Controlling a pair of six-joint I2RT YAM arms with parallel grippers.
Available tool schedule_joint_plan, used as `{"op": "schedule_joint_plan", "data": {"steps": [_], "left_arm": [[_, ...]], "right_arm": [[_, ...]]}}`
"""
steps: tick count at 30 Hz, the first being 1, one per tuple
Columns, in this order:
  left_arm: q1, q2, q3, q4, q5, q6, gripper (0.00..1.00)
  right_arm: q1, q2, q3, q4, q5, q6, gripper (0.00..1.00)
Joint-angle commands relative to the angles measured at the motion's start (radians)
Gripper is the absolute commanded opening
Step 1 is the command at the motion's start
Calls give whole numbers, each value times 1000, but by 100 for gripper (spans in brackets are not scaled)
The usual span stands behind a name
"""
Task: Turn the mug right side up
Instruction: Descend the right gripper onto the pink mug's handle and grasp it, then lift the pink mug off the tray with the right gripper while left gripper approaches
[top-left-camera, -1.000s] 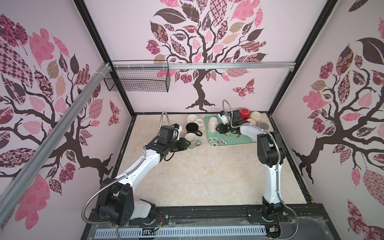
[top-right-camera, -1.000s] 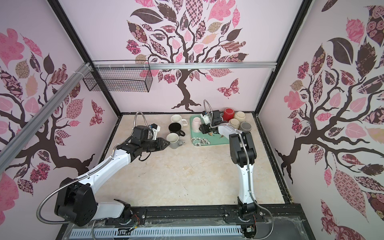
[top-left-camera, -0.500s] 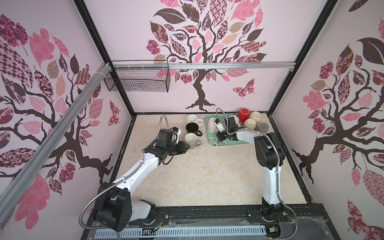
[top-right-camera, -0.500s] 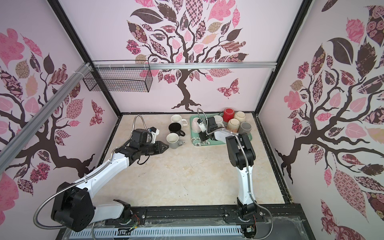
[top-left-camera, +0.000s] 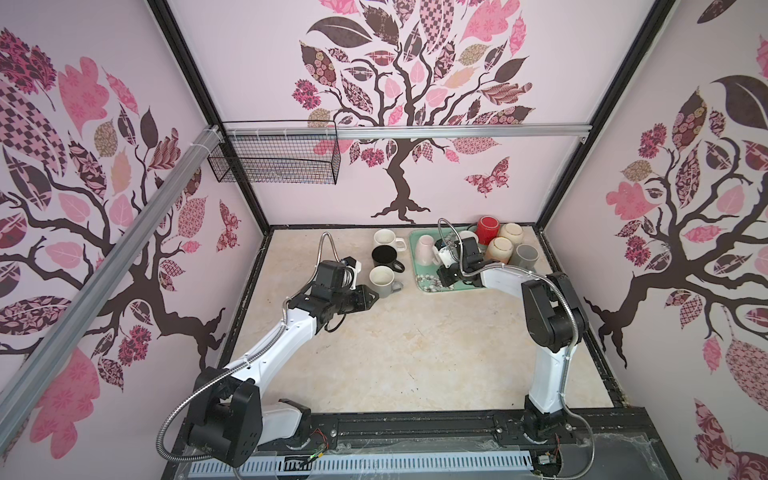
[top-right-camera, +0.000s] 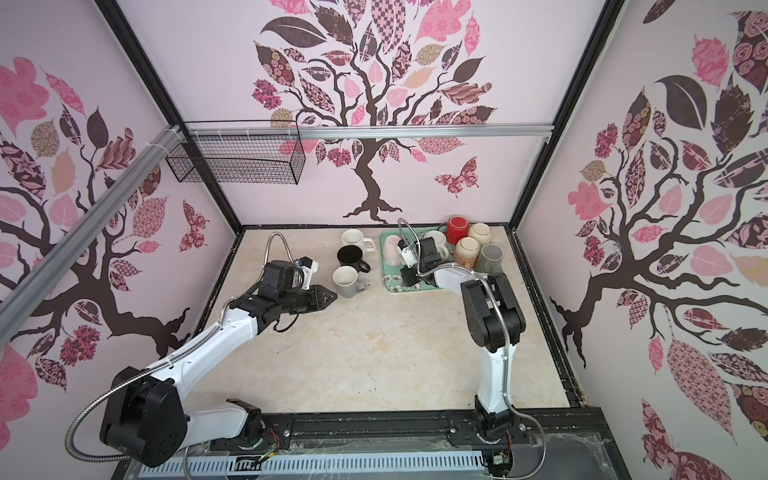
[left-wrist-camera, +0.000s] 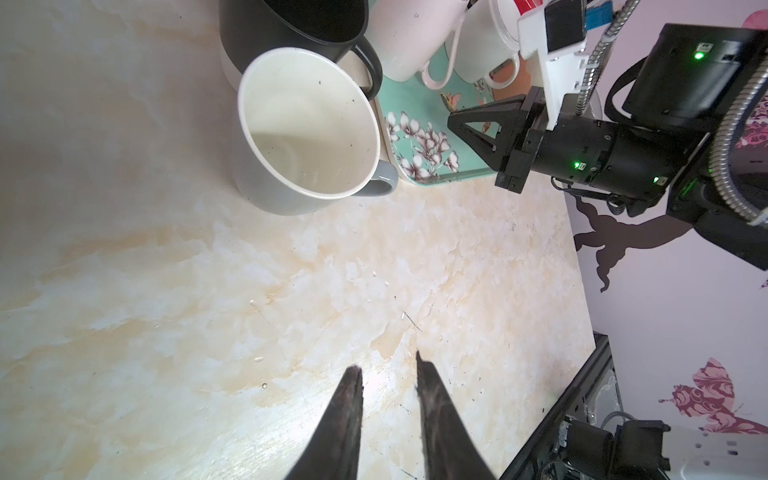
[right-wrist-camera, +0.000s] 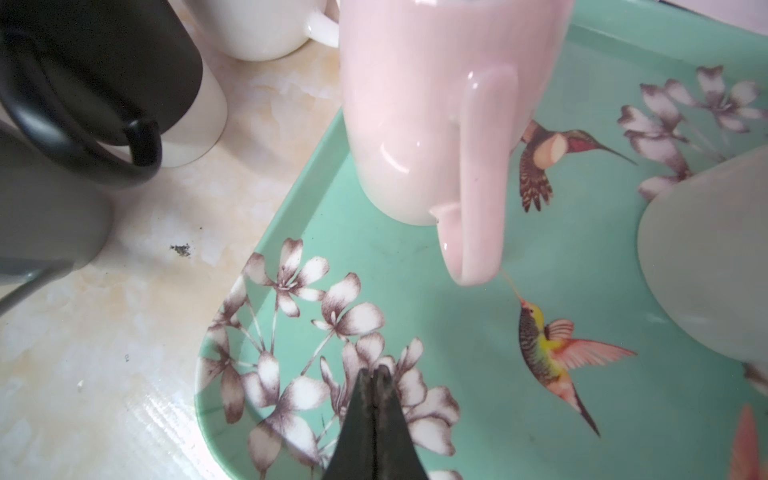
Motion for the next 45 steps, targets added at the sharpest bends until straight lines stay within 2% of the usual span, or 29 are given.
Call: {"op": "schedule_joint_plan", "data": {"steps": [1, 3, 6, 9, 17, 23, 25, 27, 30, 32, 39, 45], "left_arm": [[3, 3, -18, 31, 21, 6, 26], [3, 12, -9, 30, 27, 5, 26], [3, 19, 5, 31, 34, 9, 26], [5, 29, 19, 28, 36, 14, 26], [4, 70, 43, 25, 45, 26, 26], [6, 86, 40, 24, 47, 33, 26], [7, 92, 39, 23, 47, 35, 26], [8, 97, 41, 23, 47, 37, 26], [9, 104, 45, 23, 49, 36, 26], [9, 104, 46, 23, 50, 36, 26], [9, 86, 31, 20, 54, 32, 25], [-15, 43, 20, 13, 33, 39, 25]], "right_arm": [[-4, -20, 58, 4, 31, -3, 19], [-5, 6, 99, -9, 41, -20, 36], [-6, 59, 188, -70, 60, -62, 53], [-15, 116, 279, -127, 59, -75, 59], [-22, 238, 450, -232, 28, -99, 60], [-22, 291, 509, -273, 25, -104, 54], [-22, 291, 501, -257, 19, -104, 45], [-22, 283, 488, -243, 21, -99, 30], [-21, 257, 455, -216, 23, -98, 18], [-18, 233, 428, -204, 25, -101, 13], [0, 100, 249, -141, 94, -113, 1], [24, -67, -9, -34, 120, -91, 0]]}}
